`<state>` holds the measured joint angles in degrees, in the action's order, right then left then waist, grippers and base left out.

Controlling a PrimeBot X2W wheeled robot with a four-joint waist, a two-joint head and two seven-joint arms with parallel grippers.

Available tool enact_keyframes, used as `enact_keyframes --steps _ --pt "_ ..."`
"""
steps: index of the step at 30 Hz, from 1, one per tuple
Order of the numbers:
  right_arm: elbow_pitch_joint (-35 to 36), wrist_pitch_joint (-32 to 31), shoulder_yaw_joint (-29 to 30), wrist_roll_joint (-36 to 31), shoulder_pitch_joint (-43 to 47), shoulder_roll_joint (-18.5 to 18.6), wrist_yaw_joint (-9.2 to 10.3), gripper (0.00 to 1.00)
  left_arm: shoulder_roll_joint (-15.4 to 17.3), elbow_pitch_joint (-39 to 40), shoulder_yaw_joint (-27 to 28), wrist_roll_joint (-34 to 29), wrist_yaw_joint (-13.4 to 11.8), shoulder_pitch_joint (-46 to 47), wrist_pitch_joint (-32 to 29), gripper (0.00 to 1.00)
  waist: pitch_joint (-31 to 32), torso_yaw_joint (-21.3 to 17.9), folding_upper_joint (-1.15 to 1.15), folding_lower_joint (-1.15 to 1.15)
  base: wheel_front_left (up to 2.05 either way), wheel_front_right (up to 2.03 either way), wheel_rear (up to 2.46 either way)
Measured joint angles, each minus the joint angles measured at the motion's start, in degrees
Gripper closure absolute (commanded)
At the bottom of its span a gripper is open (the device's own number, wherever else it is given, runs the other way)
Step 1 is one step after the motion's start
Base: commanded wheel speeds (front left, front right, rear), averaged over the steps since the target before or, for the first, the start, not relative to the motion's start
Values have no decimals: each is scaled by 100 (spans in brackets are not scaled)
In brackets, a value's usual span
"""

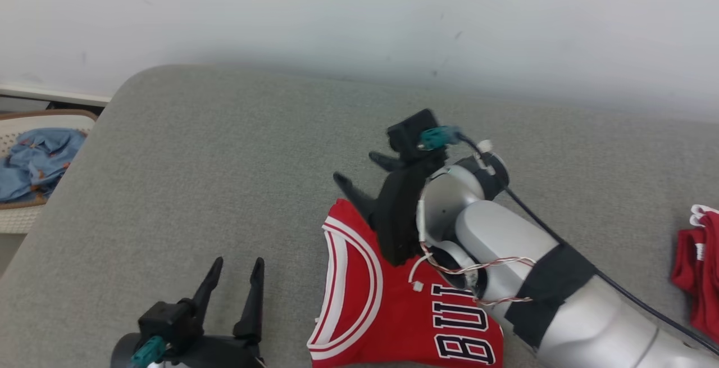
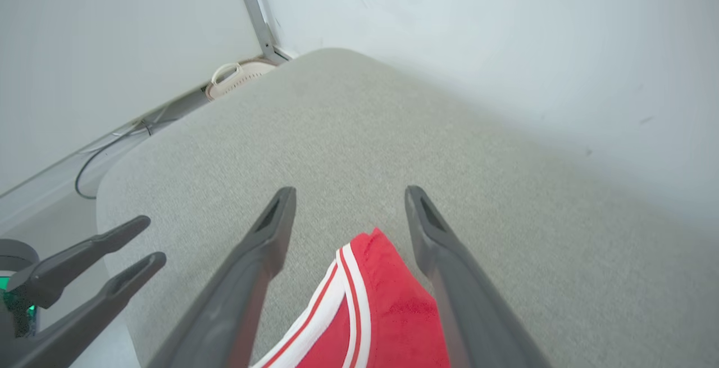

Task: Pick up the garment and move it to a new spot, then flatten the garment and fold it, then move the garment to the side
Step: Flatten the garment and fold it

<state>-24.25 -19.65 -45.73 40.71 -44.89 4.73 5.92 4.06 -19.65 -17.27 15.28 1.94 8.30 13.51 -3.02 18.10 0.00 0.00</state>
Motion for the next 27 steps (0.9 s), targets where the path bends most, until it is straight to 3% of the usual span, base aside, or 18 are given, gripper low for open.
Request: enact_keyframes --steps 7,15,20,27 --pt "579 1451 514 -390 698 631 74 0 248 304 194 -73 -151 -227 24 0 113 -273 0 0 0 0 0" --pt "1118 2808 1201 -762 1659 909 121 0 365 670 226 -211 -200 -297 67 0 224 -599 0 0 0 0 0" --pt "1082 3562 2393 -1124 2696 780 122 0 439 899 238 -275 -245 -416 73 0 284 -794 0 0 0 0 0" --pt "1206 3472 3615 -1467 3623 394 122 0 474 1131 255 -316 -294 -576 84 0 299 -1029 0 0 0 0 0"
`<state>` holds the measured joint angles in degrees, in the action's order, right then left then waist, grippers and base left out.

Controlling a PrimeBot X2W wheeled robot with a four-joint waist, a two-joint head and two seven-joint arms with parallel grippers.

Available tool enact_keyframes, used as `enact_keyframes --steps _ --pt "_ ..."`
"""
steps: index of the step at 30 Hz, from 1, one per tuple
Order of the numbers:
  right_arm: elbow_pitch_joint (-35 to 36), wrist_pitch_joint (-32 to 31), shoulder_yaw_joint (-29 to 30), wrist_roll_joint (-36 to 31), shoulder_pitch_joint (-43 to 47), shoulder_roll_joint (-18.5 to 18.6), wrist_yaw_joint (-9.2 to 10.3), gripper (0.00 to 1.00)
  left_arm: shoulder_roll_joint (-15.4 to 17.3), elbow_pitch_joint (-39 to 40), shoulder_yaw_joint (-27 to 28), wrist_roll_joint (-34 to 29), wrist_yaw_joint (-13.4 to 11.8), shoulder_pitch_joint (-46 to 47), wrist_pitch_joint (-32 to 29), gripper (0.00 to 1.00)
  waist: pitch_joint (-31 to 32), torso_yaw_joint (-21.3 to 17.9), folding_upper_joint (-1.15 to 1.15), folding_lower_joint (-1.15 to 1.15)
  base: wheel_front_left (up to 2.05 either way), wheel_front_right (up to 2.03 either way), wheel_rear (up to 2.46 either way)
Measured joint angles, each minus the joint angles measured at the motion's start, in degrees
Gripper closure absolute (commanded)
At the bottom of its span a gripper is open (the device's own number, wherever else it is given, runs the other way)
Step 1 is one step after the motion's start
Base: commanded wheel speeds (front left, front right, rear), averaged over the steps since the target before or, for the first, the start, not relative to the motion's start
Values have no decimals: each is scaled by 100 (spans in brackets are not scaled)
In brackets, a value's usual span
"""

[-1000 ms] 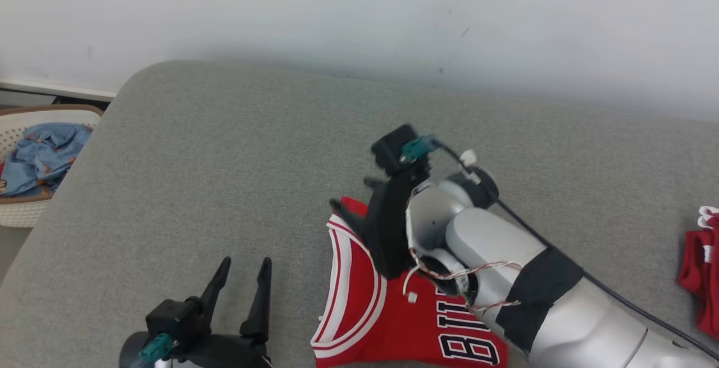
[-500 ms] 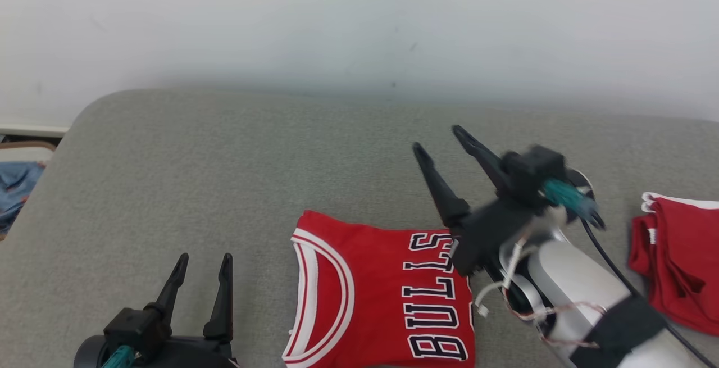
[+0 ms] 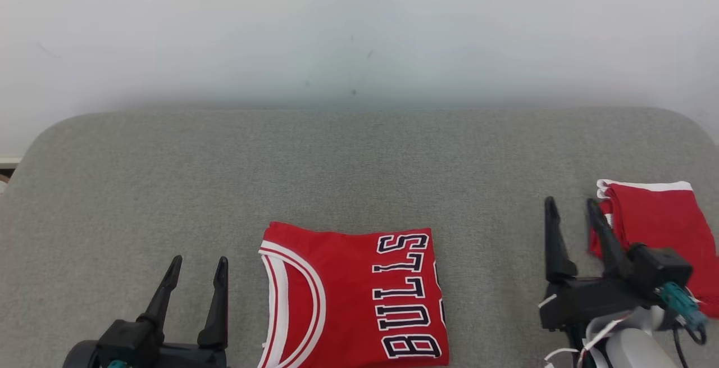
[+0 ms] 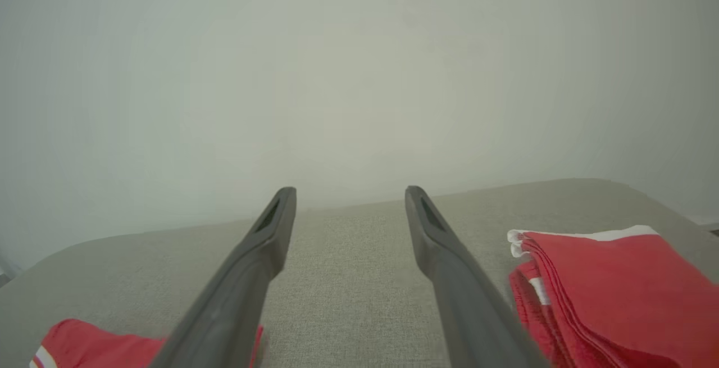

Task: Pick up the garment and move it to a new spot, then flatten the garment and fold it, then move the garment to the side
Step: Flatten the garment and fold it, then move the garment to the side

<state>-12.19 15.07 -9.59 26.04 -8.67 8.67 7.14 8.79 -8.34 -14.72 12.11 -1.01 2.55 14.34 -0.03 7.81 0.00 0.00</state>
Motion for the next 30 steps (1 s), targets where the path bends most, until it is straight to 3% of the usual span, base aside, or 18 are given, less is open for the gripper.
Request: enact_keyframes --steps 6,13,30 --pt "333 -18 501 -296 326 -188 0 0 41 167 59 -3 -55 -77 0 0 -15 -134 0 1 0 0 0" --pt "516 -43 271 -383 430 -213 1 0 14 315 138 -8 -176 -103 0 0 -85 -184 0 1 0 0 0" --pt "549 -90 260 -589 486 -197 -33 0 9 263 97 38 -144 -5 -180 0 -193 -133 0 1 0 0 0"
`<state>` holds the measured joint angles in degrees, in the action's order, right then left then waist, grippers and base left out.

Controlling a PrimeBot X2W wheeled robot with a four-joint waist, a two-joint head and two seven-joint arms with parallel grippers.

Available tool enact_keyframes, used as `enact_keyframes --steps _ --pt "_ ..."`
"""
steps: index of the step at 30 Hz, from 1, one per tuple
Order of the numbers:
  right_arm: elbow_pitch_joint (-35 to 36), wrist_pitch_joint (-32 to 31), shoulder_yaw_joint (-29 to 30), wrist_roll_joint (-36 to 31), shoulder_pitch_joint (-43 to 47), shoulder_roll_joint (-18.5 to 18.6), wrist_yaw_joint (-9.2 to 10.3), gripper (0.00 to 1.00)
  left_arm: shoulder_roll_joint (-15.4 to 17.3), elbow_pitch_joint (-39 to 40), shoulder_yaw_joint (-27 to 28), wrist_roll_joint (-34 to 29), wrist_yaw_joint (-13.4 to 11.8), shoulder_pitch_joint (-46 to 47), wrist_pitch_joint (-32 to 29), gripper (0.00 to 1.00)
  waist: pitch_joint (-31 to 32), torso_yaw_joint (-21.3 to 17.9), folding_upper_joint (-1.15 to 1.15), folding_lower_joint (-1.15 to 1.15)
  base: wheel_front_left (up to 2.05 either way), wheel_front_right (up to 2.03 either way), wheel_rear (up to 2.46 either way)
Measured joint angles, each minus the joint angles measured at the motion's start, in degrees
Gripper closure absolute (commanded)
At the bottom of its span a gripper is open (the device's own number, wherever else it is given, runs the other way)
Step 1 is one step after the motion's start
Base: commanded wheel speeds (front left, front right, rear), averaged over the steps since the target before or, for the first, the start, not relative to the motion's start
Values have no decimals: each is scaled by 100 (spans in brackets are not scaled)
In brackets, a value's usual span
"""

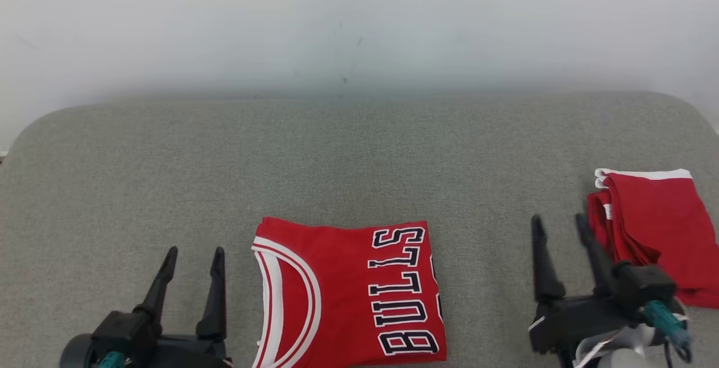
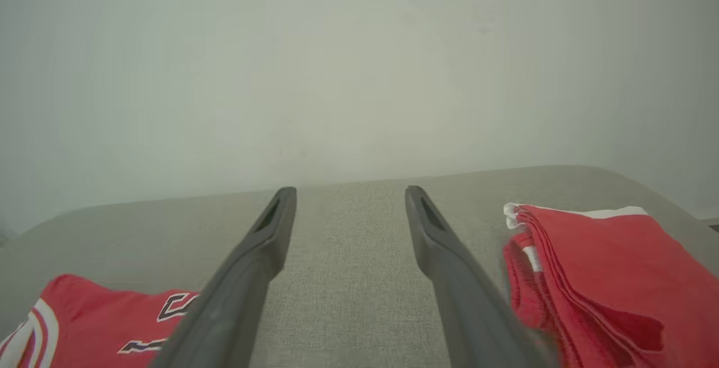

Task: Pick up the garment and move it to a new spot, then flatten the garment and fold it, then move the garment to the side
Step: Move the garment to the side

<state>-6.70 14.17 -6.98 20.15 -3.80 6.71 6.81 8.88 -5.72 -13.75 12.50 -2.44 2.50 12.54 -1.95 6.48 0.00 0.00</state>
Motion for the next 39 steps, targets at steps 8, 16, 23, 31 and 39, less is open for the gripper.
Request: enact_keyframes --steps 8,16,23,31,39 --pt "-509 -1241 -631 -57 -158 99 -180 0 -119 -65 -168 0 51 73 -78 0 -39 177 0 0 0 0 0" --pt "-935 -2516 -958 -164 -850 100 -178 0 -167 -165 -240 8 98 108 -119 0 -31 375 0 0 0 0 0" --pt "-1538 -3508 -1139 -98 -1163 -51 -176 0 -203 -203 -326 8 131 115 -142 0 -49 553 0 0 0 0 0" --pt "-1964 -4227 -1228 67 -1317 -214 -120 0 -207 -226 -346 8 149 166 -142 0 -145 739 0 0 0 0 0" --pt "-2084 -4555 -1215 232 -1546 -260 -76 0 -182 -214 -282 15 144 164 -141 0 -234 753 0 0 0 0 0"
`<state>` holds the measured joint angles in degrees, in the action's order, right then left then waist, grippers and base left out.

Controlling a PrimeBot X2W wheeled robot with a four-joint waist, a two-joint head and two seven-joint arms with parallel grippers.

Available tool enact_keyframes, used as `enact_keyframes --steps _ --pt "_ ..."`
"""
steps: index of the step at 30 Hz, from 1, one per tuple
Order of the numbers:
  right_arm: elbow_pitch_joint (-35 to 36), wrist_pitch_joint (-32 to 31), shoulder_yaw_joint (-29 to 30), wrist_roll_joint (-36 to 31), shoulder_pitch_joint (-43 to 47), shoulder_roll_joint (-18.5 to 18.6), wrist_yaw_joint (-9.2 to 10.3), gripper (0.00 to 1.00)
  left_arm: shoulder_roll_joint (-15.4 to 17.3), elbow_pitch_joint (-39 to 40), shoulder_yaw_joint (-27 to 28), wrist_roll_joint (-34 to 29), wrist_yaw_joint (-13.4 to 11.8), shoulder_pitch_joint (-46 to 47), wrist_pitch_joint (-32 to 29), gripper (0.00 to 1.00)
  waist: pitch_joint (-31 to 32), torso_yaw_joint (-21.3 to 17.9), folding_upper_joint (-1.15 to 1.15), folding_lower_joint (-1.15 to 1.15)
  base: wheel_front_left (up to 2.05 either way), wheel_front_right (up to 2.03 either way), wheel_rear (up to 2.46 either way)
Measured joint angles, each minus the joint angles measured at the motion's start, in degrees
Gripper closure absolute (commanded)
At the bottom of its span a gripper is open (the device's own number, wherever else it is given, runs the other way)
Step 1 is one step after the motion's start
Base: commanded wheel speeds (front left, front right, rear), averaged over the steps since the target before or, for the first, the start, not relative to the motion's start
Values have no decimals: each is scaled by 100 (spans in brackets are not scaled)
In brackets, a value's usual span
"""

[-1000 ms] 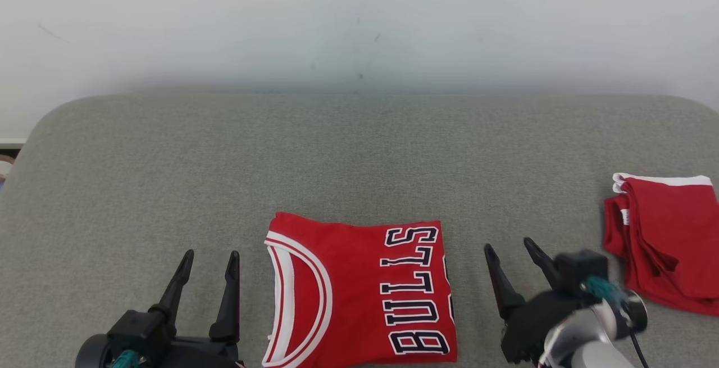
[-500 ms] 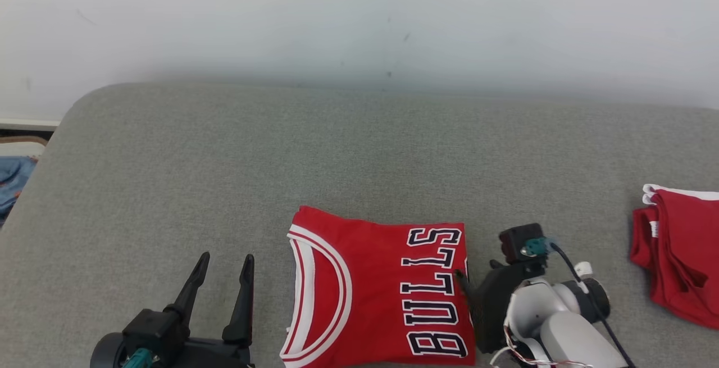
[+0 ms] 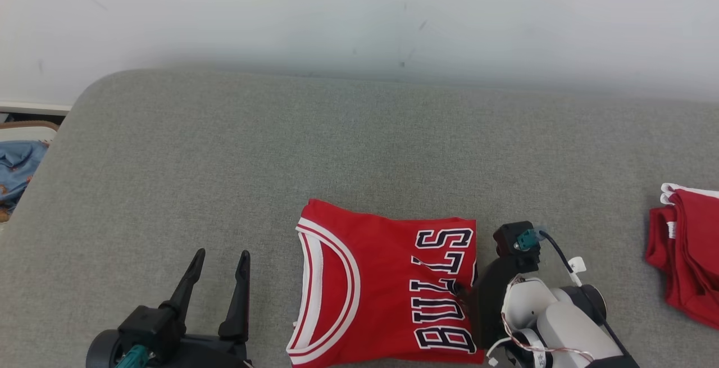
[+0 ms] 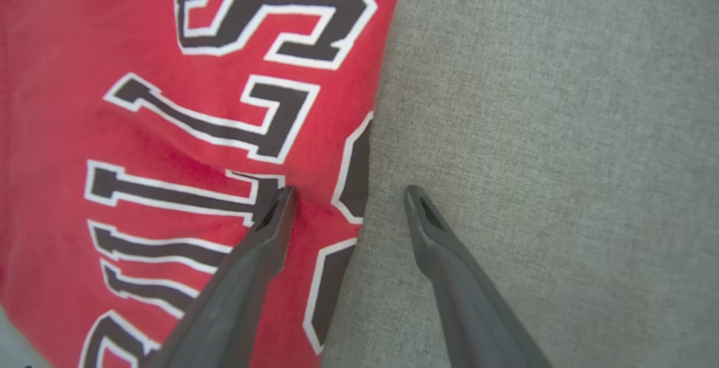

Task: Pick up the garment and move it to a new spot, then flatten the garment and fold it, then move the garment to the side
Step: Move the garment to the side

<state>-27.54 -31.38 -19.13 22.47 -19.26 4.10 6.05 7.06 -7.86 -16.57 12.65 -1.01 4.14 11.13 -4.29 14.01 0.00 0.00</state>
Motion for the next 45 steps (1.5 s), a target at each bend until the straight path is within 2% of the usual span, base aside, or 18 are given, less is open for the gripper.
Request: enact_keyframes --steps 2,3,4,6,10,12,20,24,33,45 --pt "-25 -42 2 34 -39 -4 1 0 -7 -5 -8 0 0 5 0 0 -13 -1 0 0 0 0 0" --pt "-40 -48 -4 49 -69 -5 1 3 -15 -9 -20 0 0 8 0 0 -21 -2 0 0 0 0 0" --pt "-45 -93 -8 58 -95 -9 1 25 -19 -10 -31 0 0 14 0 0 -27 -1 0 0 0 0 0" --pt "-60 -147 -9 73 -138 -12 7 58 -21 -10 -41 0 1 21 0 0 -39 2 0 0 0 0 0" --pt "-87 -229 -29 125 -183 -24 7 78 -26 -18 -55 0 2 26 0 0 -60 11 0 0 0 0 0" --pt "-91 -270 -51 131 -203 -27 7 100 -26 -21 -54 1 2 29 1 0 -70 14 0 0 0 0 0" --pt "85 -391 27 222 -251 -13 7 100 -30 -40 -48 20 2 83 5 0 -104 2 0 0 0 0 0" --pt "394 -394 108 220 -421 137 5 100 -21 -35 11 48 -8 81 30 0 -119 -46 0 0 0 0 0" --pt "951 -646 499 94 -589 1037 9 100 -47 -22 4 51 -24 79 49 0 -148 -189 0 0 0 0 0" --pt "2013 -1059 994 58 -581 1747 52 100 -59 -8 -57 52 2 82 57 0 -250 -392 0 0 0 0 0"
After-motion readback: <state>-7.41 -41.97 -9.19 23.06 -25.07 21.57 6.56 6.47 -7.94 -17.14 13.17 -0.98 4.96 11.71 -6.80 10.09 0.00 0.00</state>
